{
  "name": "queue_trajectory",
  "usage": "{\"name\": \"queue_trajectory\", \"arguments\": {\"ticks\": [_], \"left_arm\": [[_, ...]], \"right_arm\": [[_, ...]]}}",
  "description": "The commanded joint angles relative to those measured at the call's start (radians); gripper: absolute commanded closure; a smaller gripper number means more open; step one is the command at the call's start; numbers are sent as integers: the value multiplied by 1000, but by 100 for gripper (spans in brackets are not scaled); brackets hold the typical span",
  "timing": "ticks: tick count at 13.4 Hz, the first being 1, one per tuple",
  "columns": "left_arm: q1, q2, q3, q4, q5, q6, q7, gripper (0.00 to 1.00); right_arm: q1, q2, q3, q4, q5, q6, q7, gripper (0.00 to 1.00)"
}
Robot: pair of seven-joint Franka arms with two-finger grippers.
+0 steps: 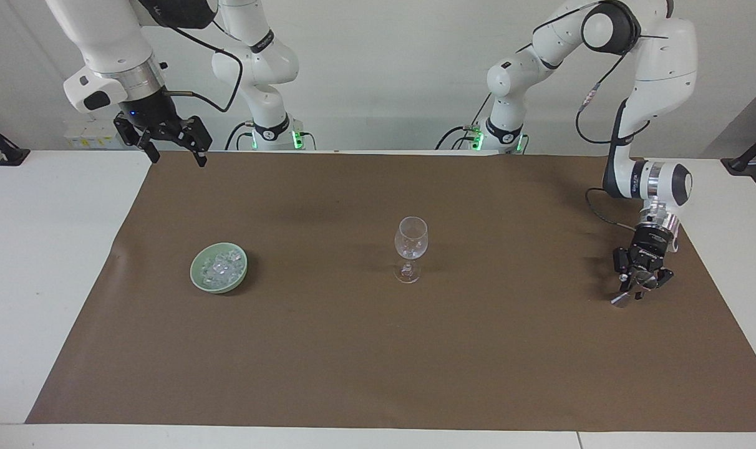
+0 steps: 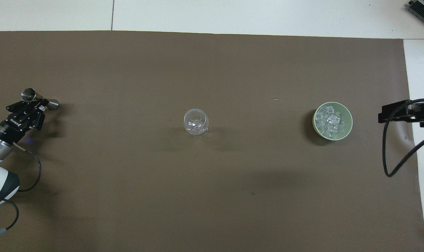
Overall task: Pour wine and add ice with both arms
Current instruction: 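Close the left gripper around the silver jigger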
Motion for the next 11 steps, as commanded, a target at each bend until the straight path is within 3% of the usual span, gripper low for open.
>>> {"name": "queue_trajectory", "arguments": {"ticks": [1,2,11], "left_arm": [[-14,9,7,10,-27,5,10,91],[-14,7,7,10,-27,4,11,100],[-40,-37,1,10,-28,22,10,100]], "right_arm": [[-5,-19,1,-18,20,-7,-23,0],[-5,-19,1,-18,20,-7,-23,0],[-5,-19,1,-18,20,-7,-23,0]]}}
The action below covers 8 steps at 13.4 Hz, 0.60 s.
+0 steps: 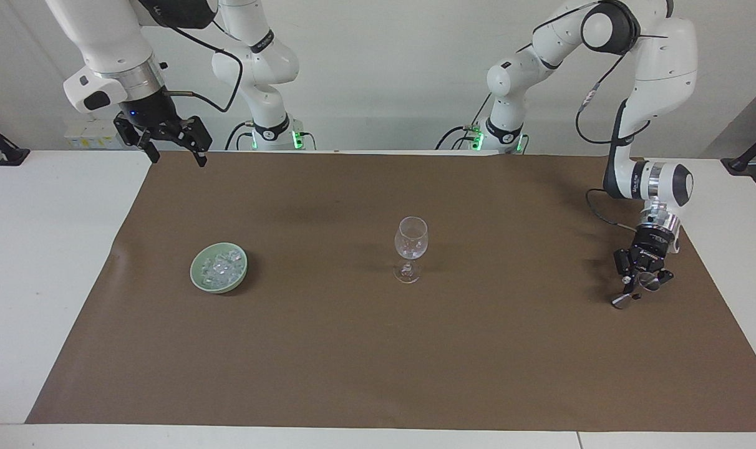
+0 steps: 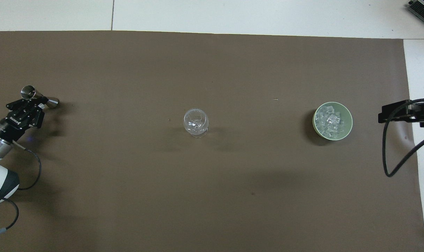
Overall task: Pour wine and add ice with both arms
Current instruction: 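Close the left gripper around the silver jigger, then lift the jigger with the left gripper and carry it toward the glass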
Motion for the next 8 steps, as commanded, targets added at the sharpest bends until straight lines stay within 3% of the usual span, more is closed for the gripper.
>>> {"name": "queue_trajectory", "arguments": {"ticks": [1,8], "left_arm": [[-51,-48,8,-4,-30,38,5,100],[-162,-142,8,-10,-31,90,5,100]], "right_arm": [[-5,-19,1,-18,20,-7,-23,0],[-5,-19,1,-18,20,-7,-23,0]]}}
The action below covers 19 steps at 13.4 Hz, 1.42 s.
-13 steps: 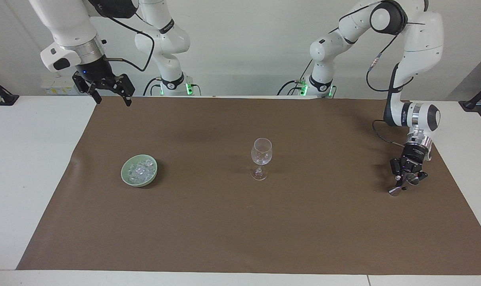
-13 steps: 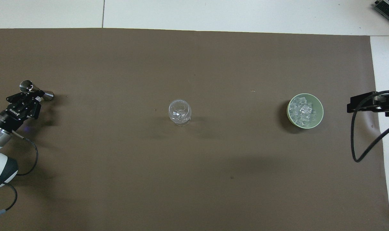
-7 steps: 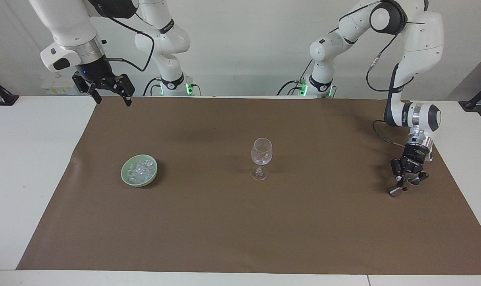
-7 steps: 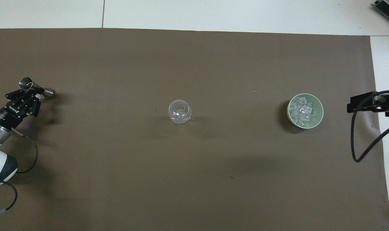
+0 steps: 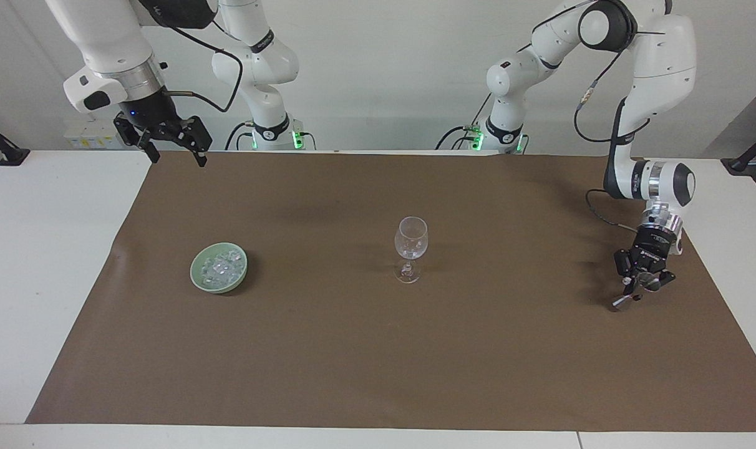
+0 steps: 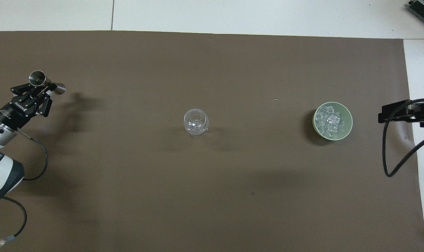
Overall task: Pour wine and add ice with both arms
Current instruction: 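Lift the jigger with the left gripper and carry it toward the glass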
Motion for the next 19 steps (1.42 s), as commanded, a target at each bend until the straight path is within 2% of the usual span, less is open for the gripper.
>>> {"name": "queue_trajectory", "arguments": {"ticks": [1,5,9,12,19], "left_arm": [[-56,-55,9,-20,-26,51,5,100],[-197,-138,8,-28,-27,221,-13,100],[-367,-214,9,-50,-102,402,-18,100],[-463,-267,9,-50,-104,497,-20,100],[-679,-346,8,-43,-104,753,-21,100]], "right_arm": [[-5,-19,1,-18,20,-7,-23,0],[-5,-19,1,-18,20,-7,-23,0],[-5,-19,1,-18,20,-7,-23,0],[-5,-19,1,-18,20,-7,-23,0],[-5,-19,1,-18,20,-7,-23,0]]}}
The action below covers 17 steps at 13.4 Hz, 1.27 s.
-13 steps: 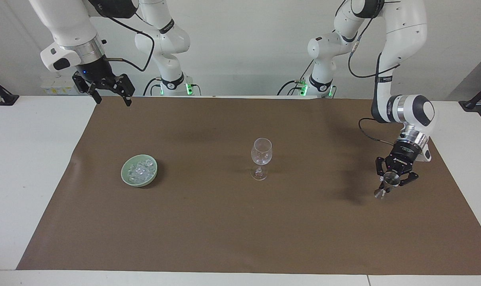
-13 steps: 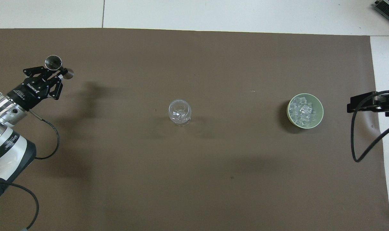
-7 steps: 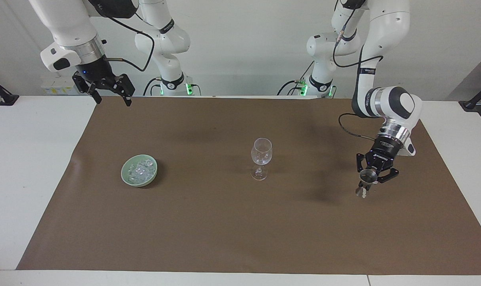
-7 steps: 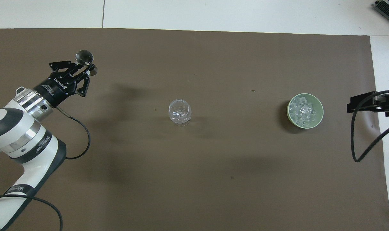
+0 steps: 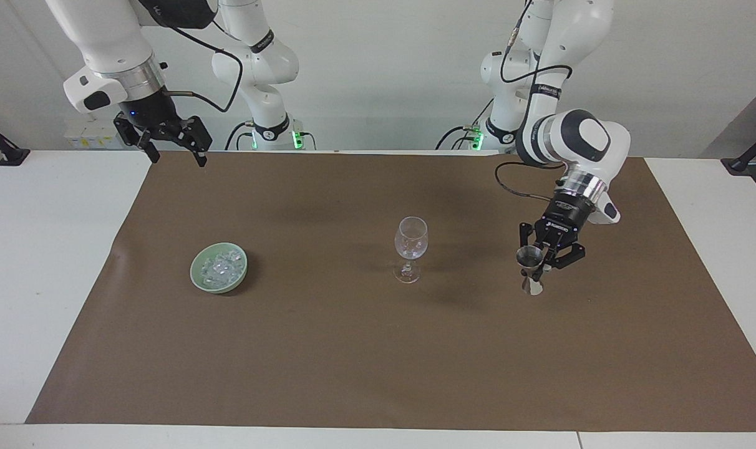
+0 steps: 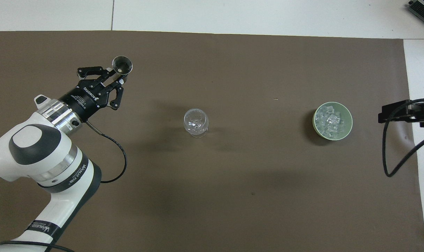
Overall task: Pour wine and add ice with both arms
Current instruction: 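Lift the jigger with the left gripper and carry it toward the glass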
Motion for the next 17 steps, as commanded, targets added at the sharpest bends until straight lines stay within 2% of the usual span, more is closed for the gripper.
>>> {"name": "queue_trajectory", "arguments": {"ticks": [1,4,8,17], "left_arm": [[-79,-42,15,-23,-18,83,-4,100],[-143,-42,15,-20,-17,149,5,100],[-181,-42,9,-15,-12,189,15,100],[-258,-40,0,-20,-11,261,166,100]], "right_arm": [[-5,-19,1,-18,20,-7,-23,0],[-5,-19,1,-18,20,-7,-23,0],[-5,-19,1,-20,20,-7,-23,0],[-5,-19,1,-18,20,-7,-23,0]]}}
